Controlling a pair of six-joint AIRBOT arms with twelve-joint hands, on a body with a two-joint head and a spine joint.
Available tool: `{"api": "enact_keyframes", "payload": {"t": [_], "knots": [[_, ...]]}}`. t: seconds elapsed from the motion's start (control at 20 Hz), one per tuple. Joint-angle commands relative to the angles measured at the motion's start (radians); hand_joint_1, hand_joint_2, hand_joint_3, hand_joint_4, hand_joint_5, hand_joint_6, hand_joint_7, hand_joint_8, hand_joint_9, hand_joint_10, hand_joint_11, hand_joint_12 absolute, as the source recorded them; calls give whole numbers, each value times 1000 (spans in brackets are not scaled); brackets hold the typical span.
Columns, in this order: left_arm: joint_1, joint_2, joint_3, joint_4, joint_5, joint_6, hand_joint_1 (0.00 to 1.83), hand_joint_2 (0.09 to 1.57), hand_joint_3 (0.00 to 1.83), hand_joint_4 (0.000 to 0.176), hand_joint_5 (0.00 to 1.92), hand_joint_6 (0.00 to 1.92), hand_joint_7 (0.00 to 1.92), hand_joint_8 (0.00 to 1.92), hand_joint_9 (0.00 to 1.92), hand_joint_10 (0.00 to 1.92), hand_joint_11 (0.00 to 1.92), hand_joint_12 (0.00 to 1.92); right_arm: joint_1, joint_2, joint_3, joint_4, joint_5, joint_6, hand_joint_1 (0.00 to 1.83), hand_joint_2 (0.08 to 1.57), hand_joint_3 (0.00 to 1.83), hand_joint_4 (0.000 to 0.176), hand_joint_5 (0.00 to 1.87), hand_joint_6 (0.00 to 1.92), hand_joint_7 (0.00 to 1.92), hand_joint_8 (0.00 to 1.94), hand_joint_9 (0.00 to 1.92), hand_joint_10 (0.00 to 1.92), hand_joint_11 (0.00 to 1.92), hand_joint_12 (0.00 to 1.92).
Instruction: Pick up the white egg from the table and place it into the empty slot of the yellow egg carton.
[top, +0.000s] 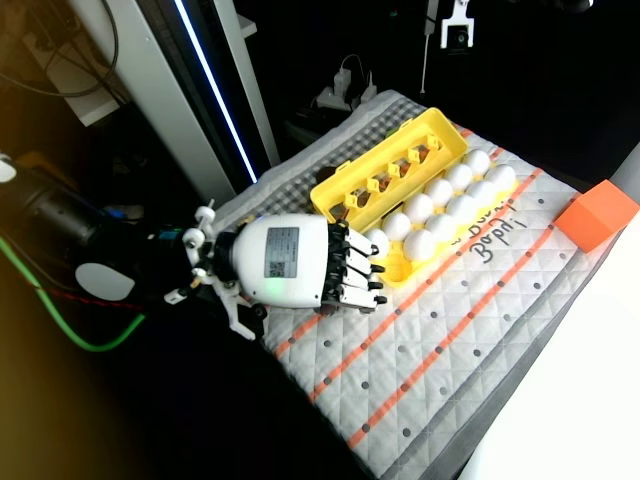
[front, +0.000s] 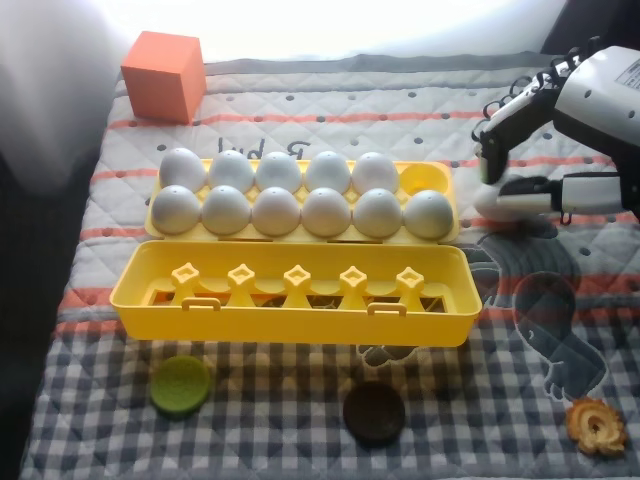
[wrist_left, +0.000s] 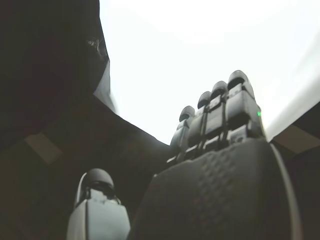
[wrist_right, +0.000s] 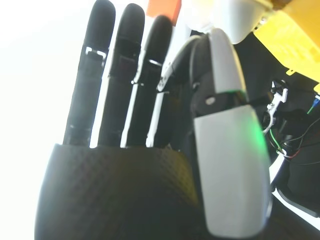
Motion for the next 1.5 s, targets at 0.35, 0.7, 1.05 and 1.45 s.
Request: {"api": "enact_keyframes", "payload": {"t": [0.35,0.7,1.05,1.45], "knots": [[-7,0,-2,3,-125,-6,0,843,5,87,0,0,0,0,0,0,0,0,11,3,3,30,95,5,946,852,2,0,882,1,926,7,931,6,765,424],[-6,0,-3,3,-126,-6,0,830,0,78,0,0,0,0,0,0,0,0,5,6,8,26,38,-26,1041,893,0,0,846,0,907,0,924,0,883,226],[-5,0,-4,3,-127,-7,0,833,0,75,0,0,0,0,0,0,0,0,-9,6,9,26,22,-30,975,867,0,0,745,0,818,0,825,6,818,195],[-4,1,-5,3,-124,-7,0,821,0,81,0,0,0,0,0,0,0,0,-23,-2,17,26,5,-34,1013,886,6,0,816,16,854,9,882,15,847,190]]}}
